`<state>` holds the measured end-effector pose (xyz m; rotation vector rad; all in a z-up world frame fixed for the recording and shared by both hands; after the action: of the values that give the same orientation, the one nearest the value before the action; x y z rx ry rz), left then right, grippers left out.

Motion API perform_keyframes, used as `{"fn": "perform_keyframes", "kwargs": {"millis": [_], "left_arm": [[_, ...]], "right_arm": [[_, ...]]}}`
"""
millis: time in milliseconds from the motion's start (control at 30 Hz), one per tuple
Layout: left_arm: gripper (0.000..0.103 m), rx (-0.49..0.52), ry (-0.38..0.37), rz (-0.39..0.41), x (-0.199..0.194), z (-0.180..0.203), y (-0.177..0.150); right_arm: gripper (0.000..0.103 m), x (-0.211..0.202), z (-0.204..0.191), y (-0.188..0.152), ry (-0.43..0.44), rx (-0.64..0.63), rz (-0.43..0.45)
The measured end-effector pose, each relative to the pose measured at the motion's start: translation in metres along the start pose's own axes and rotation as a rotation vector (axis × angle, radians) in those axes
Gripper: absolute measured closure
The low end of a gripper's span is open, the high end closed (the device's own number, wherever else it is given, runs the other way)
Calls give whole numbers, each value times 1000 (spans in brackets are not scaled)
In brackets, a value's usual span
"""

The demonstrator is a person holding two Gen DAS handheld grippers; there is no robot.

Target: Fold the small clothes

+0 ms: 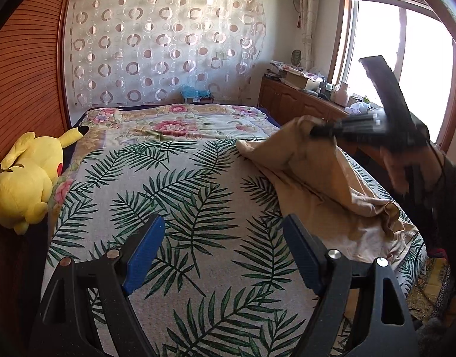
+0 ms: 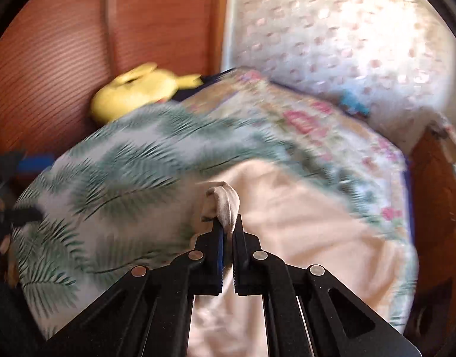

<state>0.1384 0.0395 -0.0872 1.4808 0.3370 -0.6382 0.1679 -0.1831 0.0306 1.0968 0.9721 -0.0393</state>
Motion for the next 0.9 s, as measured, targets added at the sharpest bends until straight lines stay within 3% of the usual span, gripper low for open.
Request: {"fn": "perform_keyframes", "kwargs": {"millis": [233,400,433,467,533,700,900], "left_arm": [[21,21,-22,-15,4,14,-3],[21,26,-33,-30,7,21,-6],[21,29,-33,-33,8,21,-6],[21,31,-35,-35,9,23,-7],[21,35,-40,-42,10,26,-8],[21,50,-63,-51,14,41,-9],[21,84,-102,-63,20,67,-11]], "right_arm": [[99,-13,103,4,-212,145,3],[99,8,145,-16,-401,214,-57],[90,14,145,-22,-412,229,-77],[75,17,146,-27,-419,256,-89],[62,17,141,-33,-393,299,-69],[62,0,121,-43,-319,312,-31],[62,-35,67,-92,-221,250,-9]]}}
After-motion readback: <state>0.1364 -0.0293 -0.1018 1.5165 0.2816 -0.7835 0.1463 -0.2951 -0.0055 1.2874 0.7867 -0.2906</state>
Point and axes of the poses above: each gripper's, at about its wrist camera, not at the fingertips, and x roughly the way its jaws point, z to its right, y to its top, the point moved 7 cm from there along x, roughly the way its jaws point, and after that the axes turned 6 degrees about y, right-handed, at the moved point
